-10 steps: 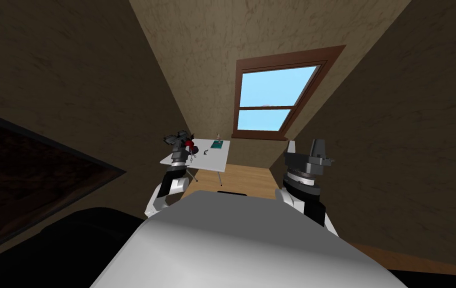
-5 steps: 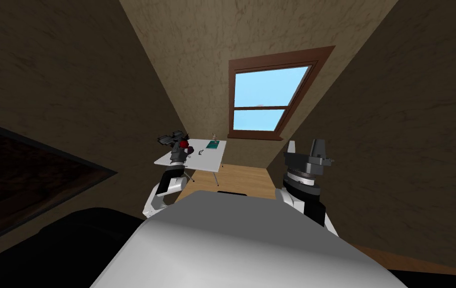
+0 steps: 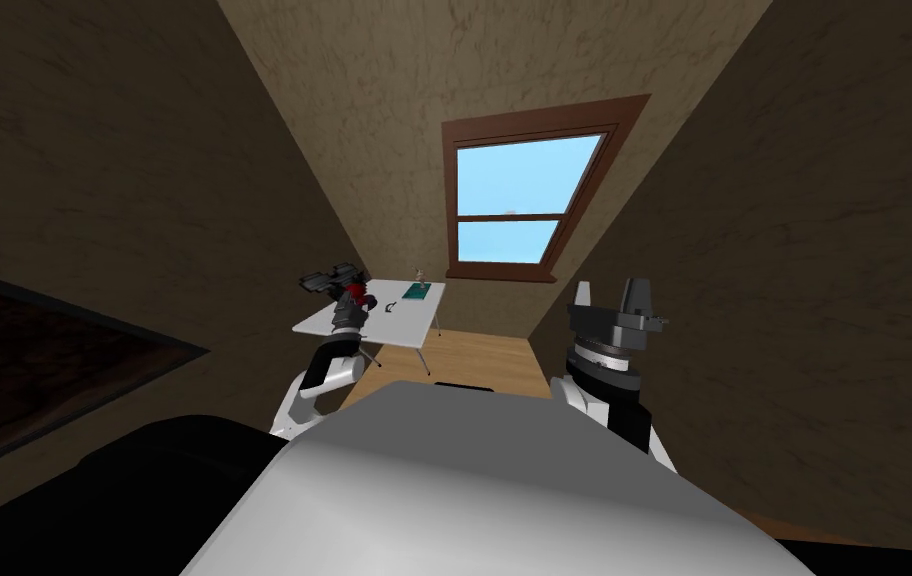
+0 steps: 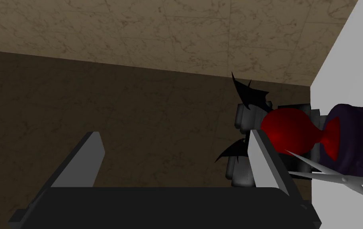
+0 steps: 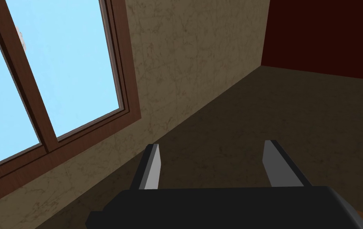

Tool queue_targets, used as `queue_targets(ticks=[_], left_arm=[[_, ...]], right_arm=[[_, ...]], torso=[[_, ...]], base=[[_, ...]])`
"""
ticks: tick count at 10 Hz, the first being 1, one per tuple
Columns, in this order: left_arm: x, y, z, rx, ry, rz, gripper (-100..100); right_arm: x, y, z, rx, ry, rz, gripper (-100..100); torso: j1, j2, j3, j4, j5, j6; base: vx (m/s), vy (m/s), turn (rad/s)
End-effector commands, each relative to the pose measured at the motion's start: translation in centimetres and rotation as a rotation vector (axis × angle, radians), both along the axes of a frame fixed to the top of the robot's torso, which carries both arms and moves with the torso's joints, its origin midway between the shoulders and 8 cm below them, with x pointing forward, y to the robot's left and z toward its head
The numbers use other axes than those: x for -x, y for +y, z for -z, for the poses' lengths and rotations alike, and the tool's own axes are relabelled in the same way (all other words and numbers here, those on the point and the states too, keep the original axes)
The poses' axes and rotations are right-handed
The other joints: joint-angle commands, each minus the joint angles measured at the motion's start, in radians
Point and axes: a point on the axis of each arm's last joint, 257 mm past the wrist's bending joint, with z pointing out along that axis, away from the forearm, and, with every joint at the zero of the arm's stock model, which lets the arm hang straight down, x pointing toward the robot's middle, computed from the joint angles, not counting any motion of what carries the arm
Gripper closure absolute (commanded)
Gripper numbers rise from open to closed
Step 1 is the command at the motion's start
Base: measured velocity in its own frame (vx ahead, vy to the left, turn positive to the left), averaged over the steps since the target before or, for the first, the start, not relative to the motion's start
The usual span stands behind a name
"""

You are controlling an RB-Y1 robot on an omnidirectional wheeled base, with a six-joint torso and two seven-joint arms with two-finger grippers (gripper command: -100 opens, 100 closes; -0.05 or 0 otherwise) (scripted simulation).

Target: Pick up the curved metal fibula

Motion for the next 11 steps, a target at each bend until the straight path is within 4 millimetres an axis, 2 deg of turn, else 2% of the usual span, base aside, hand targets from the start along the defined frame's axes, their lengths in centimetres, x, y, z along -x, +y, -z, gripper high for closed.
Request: queue_targets(ticks=[1, 2, 3, 4, 5, 6, 7, 8, 9, 10, 11], left_arm=[[0.3, 1.4, 1.2, 0.028, 0.037, -0.019, -100], [0.9, 3.4, 2.4, 0.062, 0.070, -0.050, -100], [0.9, 3.5, 2.8, 0.069, 0.084, -0.052, -100], [1.6, 5.4, 4.1, 0.104, 0.117, -0.085, -100], [1.6, 5.5, 4.5, 0.111, 0.130, -0.088, -100], [2.6, 7.4, 5.7, 0.145, 0.161, -0.120, -100], [2.6, 7.5, 6.1, 0.154, 0.177, -0.124, -100], [3.7, 9.4, 7.4, 0.189, 0.211, -0.158, -100], [3.7, 9.5, 7.8, 0.196, 0.223, -0.161, -100], [4.9, 11.4, 8.8, 0.227, 0.251, -0.195, -100], [5.0, 11.4, 9.3, 0.237, 0.267, -0.199, -100]], right_arm=[[0.0, 0.0, 0.0, 0.000, 0.000, 0.000, 0], [0.0, 0.0, 0.0, 0.000, 0.000, 0.000, 0], [0.0, 0.0, 0.0, 0.000, 0.000, 0.000, 0], [0.0, 0.0, 0.0, 0.000, 0.000, 0.000, 0], [0.0, 0.0, 0.0, 0.000, 0.000, 0.000, 0], [0.0, 0.0, 0.0, 0.000, 0.000, 0.000, 0], [0.0, 0.0, 0.0, 0.000, 0.000, 0.000, 0], [0.0, 0.0, 0.0, 0.000, 0.000, 0.000, 0], [0.0, 0.0, 0.0, 0.000, 0.000, 0.000, 0], [0.0, 0.0, 0.0, 0.000, 0.000, 0.000, 0], [0.0, 0.0, 0.0, 0.000, 0.000, 0.000, 0]], torso=[[0.000, 0.000, 0.000, 0.000, 0.000, 0.000], [0.002, 0.001, 0.000, 0.000, 0.000, 0.000], [0.003, 0.001, 0.001, 0.000, 0.001, 0.000], [0.003, 0.001, 0.000, 0.000, 0.000, 0.000], [0.004, -0.001, 0.000, 0.000, 0.001, 0.000], [0.004, 0.000, 0.000, 0.000, 0.001, 0.000], [0.003, -0.002, -0.001, 0.000, 0.001, 0.000], [0.004, -0.002, -0.001, -0.001, 0.001, 0.000], [0.004, -0.002, -0.001, -0.001, 0.001, 0.000], [0.004, -0.001, -0.001, 0.000, 0.001, 0.000], [0.004, -0.003, -0.002, -0.001, 0.001, 0.000]], base=[[0.076, -0.123, 0.004], [0.065, -0.125, -0.015], [0.071, -0.115, -0.001], [0.111, -0.111, -0.015], [0.093, -0.104, -0.001], [0.125, -0.115, -0.013], [0.117, -0.099, 0.002], [0.113, -0.111, -0.013], [0.109, -0.102, 0.003], [0.136, -0.120, -0.007], [0.116, -0.087, 0.004]])
